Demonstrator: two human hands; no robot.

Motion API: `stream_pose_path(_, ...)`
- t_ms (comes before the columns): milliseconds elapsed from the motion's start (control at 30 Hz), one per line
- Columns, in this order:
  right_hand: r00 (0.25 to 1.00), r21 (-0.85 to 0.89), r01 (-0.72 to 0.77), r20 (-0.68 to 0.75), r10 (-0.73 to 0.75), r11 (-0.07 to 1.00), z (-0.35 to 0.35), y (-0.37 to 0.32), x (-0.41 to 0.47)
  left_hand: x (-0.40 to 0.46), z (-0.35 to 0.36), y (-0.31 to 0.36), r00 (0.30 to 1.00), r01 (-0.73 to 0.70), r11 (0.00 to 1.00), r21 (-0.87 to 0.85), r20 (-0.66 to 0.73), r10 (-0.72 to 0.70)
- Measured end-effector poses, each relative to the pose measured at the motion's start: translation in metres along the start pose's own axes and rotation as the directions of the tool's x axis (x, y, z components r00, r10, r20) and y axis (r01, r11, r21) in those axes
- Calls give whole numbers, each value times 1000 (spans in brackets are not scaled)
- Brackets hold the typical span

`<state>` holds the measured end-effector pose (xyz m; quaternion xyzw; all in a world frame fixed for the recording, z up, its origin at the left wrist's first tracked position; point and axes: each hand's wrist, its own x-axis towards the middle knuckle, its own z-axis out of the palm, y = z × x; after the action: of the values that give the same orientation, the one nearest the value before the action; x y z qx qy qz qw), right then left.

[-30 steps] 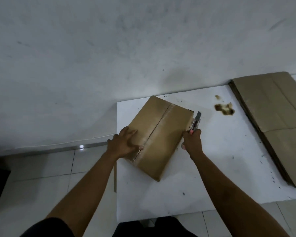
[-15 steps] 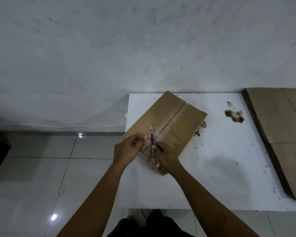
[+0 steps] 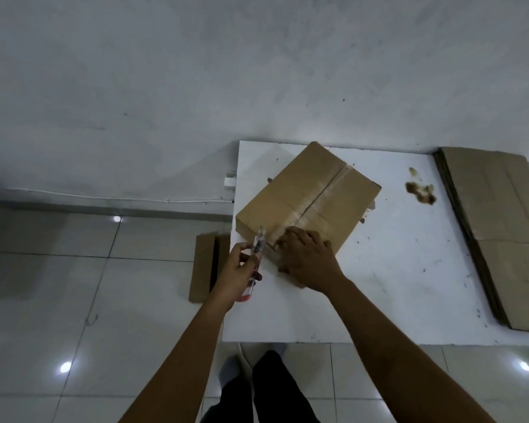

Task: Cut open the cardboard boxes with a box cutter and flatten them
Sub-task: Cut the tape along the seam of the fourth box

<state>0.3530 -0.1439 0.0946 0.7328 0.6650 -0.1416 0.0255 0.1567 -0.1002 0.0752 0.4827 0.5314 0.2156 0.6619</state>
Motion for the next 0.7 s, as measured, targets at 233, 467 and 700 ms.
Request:
stream_pose_path(233, 931, -234, 353, 185, -315, 906, -32, 3, 18, -5, 1, -18, 999, -28, 999, -30, 37, 29)
stream_pose_path(467, 911, -53, 290, 322, -258, 955, -43, 27, 24, 3, -8, -31, 998, -47, 999, -15, 34, 48)
stream_pose_path(700, 947, -71, 227, 249, -204, 971, -34, 27, 38, -2, -9, -35, 992, -75, 992, 97, 111, 64)
